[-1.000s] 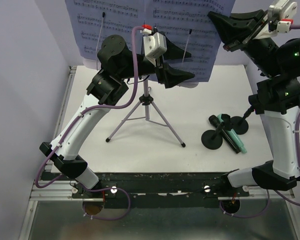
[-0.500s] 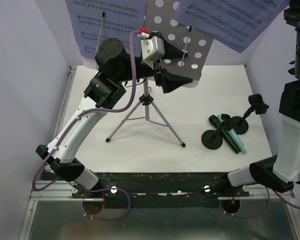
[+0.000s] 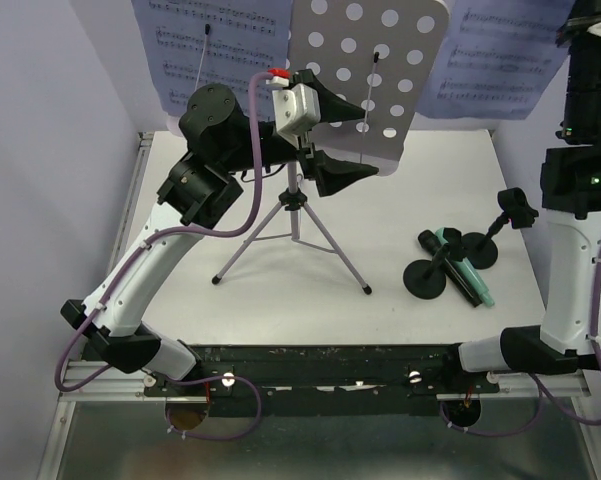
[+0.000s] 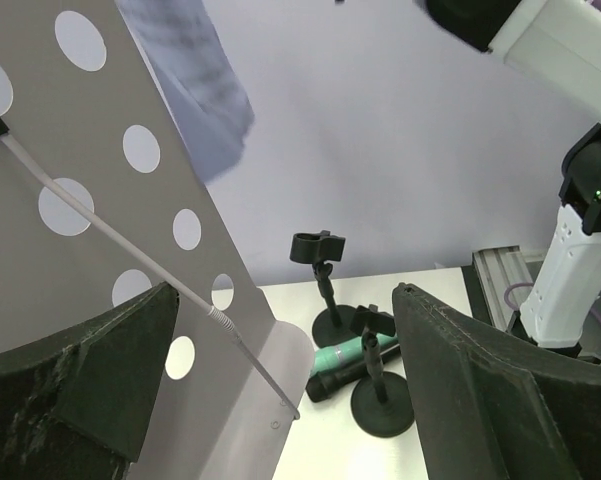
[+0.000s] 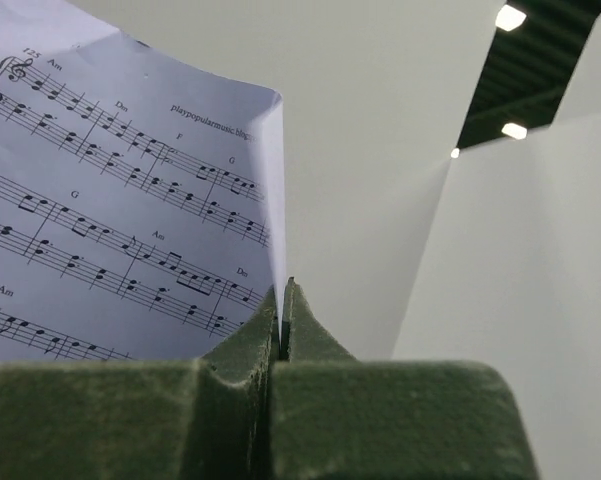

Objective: Pack up the instrument practice props

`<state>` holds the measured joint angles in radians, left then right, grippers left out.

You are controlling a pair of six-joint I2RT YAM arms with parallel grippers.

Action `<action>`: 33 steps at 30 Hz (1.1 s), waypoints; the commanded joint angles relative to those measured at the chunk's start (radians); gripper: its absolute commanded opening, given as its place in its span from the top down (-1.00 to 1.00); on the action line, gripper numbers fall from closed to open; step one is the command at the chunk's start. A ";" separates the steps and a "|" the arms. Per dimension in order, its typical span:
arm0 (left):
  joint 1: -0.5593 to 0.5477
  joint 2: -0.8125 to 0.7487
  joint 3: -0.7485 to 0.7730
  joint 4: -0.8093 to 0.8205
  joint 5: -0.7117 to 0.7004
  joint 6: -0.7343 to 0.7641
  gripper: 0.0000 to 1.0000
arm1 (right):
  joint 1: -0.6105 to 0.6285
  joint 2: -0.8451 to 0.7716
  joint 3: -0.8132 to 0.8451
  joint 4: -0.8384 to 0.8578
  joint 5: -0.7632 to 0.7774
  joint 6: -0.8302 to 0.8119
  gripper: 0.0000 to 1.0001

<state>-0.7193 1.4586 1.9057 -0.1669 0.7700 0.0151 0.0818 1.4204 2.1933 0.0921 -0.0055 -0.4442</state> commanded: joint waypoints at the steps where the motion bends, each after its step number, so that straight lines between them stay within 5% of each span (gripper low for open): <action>1: 0.001 -0.017 0.006 0.003 -0.015 0.011 -0.97 | -0.017 -0.050 -0.220 -0.014 -0.030 0.071 0.99; 12: 0.001 -0.093 -0.065 -0.069 -0.060 0.103 -0.97 | -0.043 -0.092 -0.608 -0.091 -0.195 0.225 0.99; 27: 0.003 -0.133 -0.099 -0.118 -0.087 0.170 -0.97 | -0.062 0.281 -0.540 -0.494 -0.764 0.373 0.99; 33: 0.003 -0.144 -0.122 -0.125 -0.090 0.197 -0.97 | -0.065 0.281 -0.563 -0.480 -0.870 0.501 1.00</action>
<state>-0.7193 1.3418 1.7977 -0.2764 0.7013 0.1783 0.0242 1.7359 1.6005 -0.3752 -0.7326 -0.0582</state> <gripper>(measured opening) 0.988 0.008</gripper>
